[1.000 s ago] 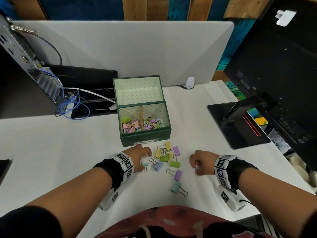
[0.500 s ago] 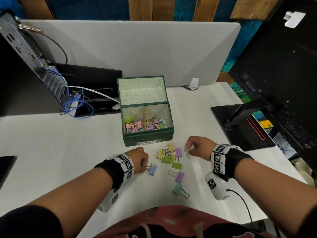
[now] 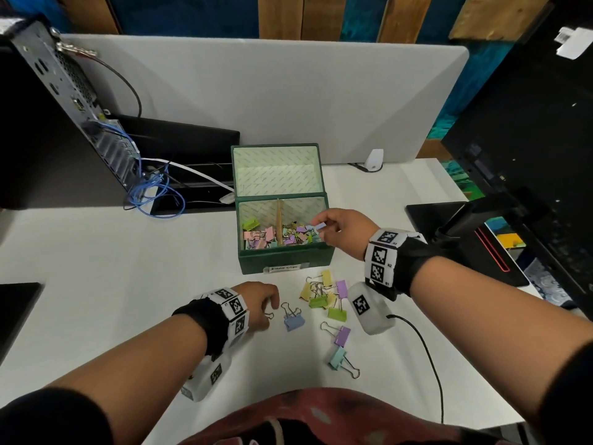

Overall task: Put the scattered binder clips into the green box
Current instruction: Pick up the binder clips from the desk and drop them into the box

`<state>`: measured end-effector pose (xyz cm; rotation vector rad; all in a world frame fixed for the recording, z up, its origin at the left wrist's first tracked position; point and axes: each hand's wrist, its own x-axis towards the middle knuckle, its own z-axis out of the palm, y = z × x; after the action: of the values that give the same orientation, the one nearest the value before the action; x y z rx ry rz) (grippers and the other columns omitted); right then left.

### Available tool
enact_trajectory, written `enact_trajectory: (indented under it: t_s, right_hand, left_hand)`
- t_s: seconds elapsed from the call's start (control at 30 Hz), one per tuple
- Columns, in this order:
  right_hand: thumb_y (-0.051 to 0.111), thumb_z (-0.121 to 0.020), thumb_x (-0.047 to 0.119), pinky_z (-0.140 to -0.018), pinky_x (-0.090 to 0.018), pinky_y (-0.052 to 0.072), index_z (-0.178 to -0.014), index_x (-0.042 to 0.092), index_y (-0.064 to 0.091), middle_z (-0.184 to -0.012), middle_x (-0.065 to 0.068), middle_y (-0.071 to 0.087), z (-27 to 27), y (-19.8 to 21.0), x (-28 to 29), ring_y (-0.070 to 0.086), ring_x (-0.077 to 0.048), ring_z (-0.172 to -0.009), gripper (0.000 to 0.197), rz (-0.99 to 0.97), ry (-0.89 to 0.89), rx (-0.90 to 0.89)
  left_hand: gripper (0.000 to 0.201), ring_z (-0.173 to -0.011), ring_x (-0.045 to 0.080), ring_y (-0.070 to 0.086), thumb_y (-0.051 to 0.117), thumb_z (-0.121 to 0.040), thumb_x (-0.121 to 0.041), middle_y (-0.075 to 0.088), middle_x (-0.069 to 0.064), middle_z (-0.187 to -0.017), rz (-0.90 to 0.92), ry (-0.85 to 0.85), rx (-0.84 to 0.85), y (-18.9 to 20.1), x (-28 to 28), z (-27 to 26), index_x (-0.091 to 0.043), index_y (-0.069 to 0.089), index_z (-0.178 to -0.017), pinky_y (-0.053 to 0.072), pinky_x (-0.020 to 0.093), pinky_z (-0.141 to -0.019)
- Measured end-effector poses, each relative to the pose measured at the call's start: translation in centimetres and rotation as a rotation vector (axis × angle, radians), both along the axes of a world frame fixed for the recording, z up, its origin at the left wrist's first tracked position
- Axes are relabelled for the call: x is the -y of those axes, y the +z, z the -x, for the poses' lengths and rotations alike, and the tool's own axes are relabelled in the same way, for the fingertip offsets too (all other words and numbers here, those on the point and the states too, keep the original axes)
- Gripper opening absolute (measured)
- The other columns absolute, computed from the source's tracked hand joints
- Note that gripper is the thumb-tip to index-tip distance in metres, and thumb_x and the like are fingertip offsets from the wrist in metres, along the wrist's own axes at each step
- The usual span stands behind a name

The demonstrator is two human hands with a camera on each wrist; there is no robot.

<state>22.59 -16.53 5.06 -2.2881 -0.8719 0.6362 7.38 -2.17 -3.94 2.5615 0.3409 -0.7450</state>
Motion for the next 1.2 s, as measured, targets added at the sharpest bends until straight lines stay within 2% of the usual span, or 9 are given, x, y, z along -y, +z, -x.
enact_trajectory:
  t_s: [0.17, 0.3, 0.47, 0.57, 0.67, 0.8, 1.0, 1.07, 1.2]
  right_hand:
    - [0.048, -0.088, -0.001, -0.091, -0.022, 0.041, -0.128, 0.021, 0.052, -0.131, -0.004, 0.053, -0.1, -0.6, -0.8, 0.053, -0.019, -0.116, 0.046, 0.056, 0.084, -0.016]
    - [0.056, -0.087, 0.007, -0.087, -0.021, 0.040, -0.115, 0.023, 0.059, -0.124, -0.003, 0.051, -0.3, -2.3, 0.2, 0.053, -0.014, -0.104, 0.032, 0.002, 0.037, 0.077]
    - [0.057, -0.087, 0.013, -0.082, -0.022, 0.038, -0.105, 0.018, 0.062, -0.105, 0.004, 0.049, -0.4, -3.0, 2.7, 0.050, -0.012, -0.092, 0.019, 0.021, 0.080, 0.180]
    - [0.054, -0.087, 0.011, -0.079, -0.022, 0.039, -0.099, 0.018, 0.064, -0.098, 0.004, 0.054, 0.2, -3.3, 3.7, 0.053, -0.014, -0.088, 0.017, 0.118, 0.111, 0.096]
    - [0.053, -0.085, 0.012, -0.077, -0.023, 0.040, -0.099, 0.020, 0.065, -0.099, 0.001, 0.060, 0.9, -3.7, 4.1, 0.053, -0.014, -0.087, 0.020, 0.303, 0.244, 0.056]
    - [0.053, -0.084, 0.014, -0.086, -0.023, 0.043, -0.108, 0.022, 0.066, -0.117, -0.001, 0.062, 2.0, -5.0, 4.2, 0.053, -0.015, -0.093, 0.028, 0.405, 0.366, 0.062]
    - [0.060, -0.082, 0.021, -0.093, -0.031, 0.043, -0.126, 0.037, 0.053, -0.111, -0.002, 0.049, 3.8, -5.8, 2.8, 0.050, -0.020, -0.104, 0.048, 0.472, 0.690, 0.067]
    - [0.061, -0.082, 0.026, -0.097, -0.039, 0.042, -0.130, 0.040, 0.048, -0.118, -0.005, 0.048, 4.5, -6.0, 2.3, 0.047, -0.026, -0.111, 0.052, 0.480, 0.805, 0.172]
    - [0.061, -0.084, 0.032, -0.095, -0.039, 0.038, -0.131, 0.041, 0.045, -0.125, -0.004, 0.047, 5.3, -6.2, 1.4, 0.041, -0.026, -0.114, 0.051, 0.518, 0.928, 0.360]
  left_hand:
    - [0.016, -0.079, 0.013, 0.053, 0.064, -0.073, -0.019, 0.054, -0.009, -0.080, 0.023, 0.025, 0.017, 0.7, -0.9, 0.1, -0.030, 0.057, -0.080, 0.048, 0.026, -0.075]
    - [0.024, -0.072, 0.013, 0.053, 0.061, -0.076, -0.015, 0.056, -0.010, -0.073, 0.099, 0.103, 0.161, 2.1, -1.4, -0.7, -0.033, 0.051, -0.066, 0.052, 0.032, -0.078]
    - [0.018, -0.064, 0.009, 0.051, 0.066, -0.081, -0.017, 0.054, -0.009, -0.071, 0.199, 0.238, 0.398, 6.0, -1.2, -3.4, -0.029, 0.054, -0.074, 0.045, 0.020, -0.063]
    - [0.011, -0.069, 0.011, 0.054, 0.066, -0.080, -0.018, 0.056, -0.007, -0.076, 0.196, 0.363, 0.511, 8.1, -0.8, -5.9, -0.024, 0.058, -0.082, 0.049, 0.025, -0.065]
    - [0.014, -0.063, 0.009, 0.054, 0.066, -0.080, -0.017, 0.056, -0.007, -0.079, 0.223, 0.419, 0.545, 8.9, -0.6, -7.7, -0.023, 0.058, -0.089, 0.045, 0.022, -0.055]
    - [0.017, -0.065, 0.008, 0.050, 0.067, -0.080, -0.022, 0.051, -0.010, -0.077, 0.175, 0.380, 0.525, 8.3, -0.2, -7.7, -0.028, 0.057, -0.092, 0.037, 0.020, -0.053]
    - [0.024, -0.062, 0.010, 0.051, 0.061, -0.079, -0.014, 0.054, -0.009, -0.067, 0.149, 0.040, 0.239, 5.0, 0.4, -4.3, -0.038, 0.056, -0.078, 0.052, 0.028, -0.069]
    - [0.026, -0.067, 0.012, 0.052, 0.064, -0.076, -0.015, 0.057, -0.008, -0.073, 0.090, -0.003, 0.116, 3.6, 0.4, -3.2, -0.035, 0.059, -0.091, 0.048, 0.026, -0.070]
    - [0.055, -0.082, 0.020, 0.058, 0.069, -0.073, -0.023, 0.064, 0.004, -0.096, -0.006, -0.086, 0.002, 1.8, 0.7, -1.5, -0.031, 0.047, -0.123, 0.038, 0.021, -0.067]
